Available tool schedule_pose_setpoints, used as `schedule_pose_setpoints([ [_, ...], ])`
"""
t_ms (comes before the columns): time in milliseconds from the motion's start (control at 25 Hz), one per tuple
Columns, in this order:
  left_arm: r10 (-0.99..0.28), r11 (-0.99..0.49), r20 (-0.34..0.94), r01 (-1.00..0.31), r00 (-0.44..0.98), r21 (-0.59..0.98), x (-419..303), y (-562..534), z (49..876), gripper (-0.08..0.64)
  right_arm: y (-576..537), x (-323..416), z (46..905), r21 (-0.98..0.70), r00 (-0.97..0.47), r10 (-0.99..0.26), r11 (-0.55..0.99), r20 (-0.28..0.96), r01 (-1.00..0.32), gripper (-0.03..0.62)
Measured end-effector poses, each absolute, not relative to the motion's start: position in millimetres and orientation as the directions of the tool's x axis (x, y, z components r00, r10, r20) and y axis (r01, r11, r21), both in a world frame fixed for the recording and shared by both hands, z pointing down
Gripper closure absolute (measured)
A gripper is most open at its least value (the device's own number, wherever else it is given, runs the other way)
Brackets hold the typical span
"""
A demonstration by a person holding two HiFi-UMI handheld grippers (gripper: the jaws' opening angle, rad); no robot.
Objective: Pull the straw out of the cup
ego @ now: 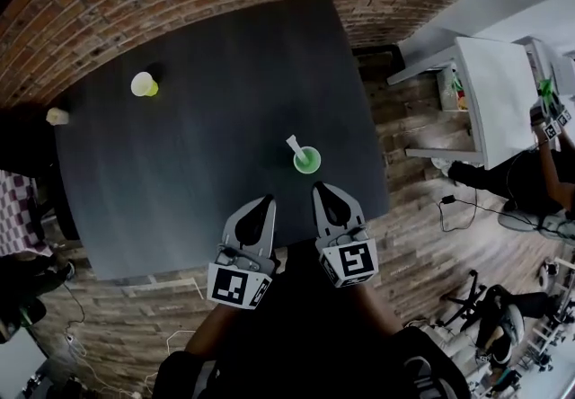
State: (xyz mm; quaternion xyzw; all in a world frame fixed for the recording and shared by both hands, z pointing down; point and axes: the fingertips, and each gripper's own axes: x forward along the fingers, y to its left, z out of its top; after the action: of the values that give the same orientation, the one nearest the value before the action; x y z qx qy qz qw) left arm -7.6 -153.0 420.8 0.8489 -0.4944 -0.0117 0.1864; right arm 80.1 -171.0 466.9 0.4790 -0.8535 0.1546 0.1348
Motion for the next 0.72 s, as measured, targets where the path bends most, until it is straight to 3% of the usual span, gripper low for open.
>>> schedule_pose_setpoints([
  [720,-0.821,-0.357,0.315,-0.859,0.475,0.367,-2,-180,495,0.557,-212,77,575,-0.163,-0.538,-0.633,0.552,0.556,-0.818,0.584],
])
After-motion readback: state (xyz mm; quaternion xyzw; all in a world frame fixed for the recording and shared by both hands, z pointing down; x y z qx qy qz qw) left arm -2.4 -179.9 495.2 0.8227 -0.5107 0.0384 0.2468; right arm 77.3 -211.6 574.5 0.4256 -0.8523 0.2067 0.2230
